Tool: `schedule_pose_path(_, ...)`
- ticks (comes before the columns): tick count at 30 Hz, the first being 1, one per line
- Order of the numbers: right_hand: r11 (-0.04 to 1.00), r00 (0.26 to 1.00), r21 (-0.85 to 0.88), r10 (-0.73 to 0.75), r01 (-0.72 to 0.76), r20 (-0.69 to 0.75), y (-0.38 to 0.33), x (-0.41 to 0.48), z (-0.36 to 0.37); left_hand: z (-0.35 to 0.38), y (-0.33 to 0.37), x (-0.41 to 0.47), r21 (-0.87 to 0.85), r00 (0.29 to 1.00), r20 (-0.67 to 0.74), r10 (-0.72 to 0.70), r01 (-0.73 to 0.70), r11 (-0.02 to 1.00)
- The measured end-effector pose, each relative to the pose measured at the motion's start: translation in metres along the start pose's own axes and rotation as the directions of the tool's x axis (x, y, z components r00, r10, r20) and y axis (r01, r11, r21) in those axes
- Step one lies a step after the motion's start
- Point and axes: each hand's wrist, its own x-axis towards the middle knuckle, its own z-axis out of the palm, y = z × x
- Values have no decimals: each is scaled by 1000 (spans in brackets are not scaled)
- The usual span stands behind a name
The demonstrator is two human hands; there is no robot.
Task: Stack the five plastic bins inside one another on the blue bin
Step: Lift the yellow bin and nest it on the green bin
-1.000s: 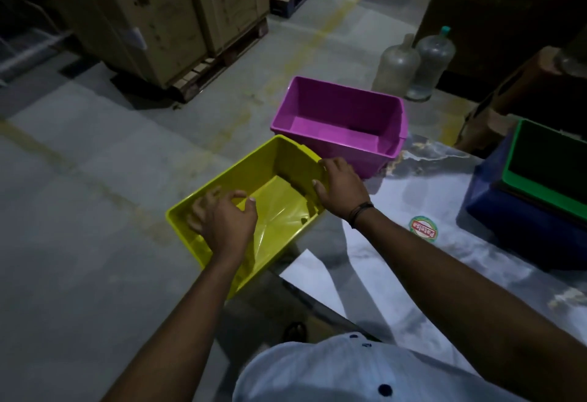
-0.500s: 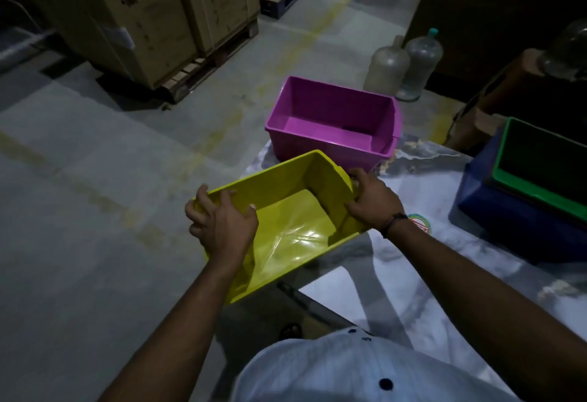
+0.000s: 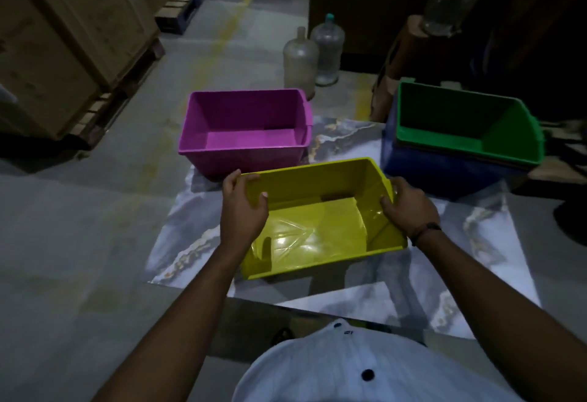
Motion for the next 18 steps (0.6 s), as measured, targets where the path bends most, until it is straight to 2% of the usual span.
schedule_pose_path(3,992,996,111,69,-63,-56,23,-12,-16,9,13,7,7,999,47,-2,2,1000)
schedule_pose_path(5,975,989,195,120,-102,-85,32,-16,-25,10,21,11,30,992,105,-75,72,997)
schedule_pose_path(10,880,964,414,266,-234,-22,45,-11,-56,9,43,28,-1,961,229,-155,159,987)
schedule_pose_path(12,765,939,569,341,-303,42,46,-8,-75,5,52,39,-81,942,258,-215,243,967)
schedule_pose_path(15,433,882,804,416,-407,223,46,-6,-107,-1,68,54,-252,888,334,-317,408,877)
schedule_pose_path(16,377,877,827,404,-417,258,48,-5,-115,-2,76,56,-306,854,390,-346,474,826)
schedule_pose_path(18,343,887,845,365,-411,283,52,-1,-127,-2,87,61,-348,810,454,-371,545,763)
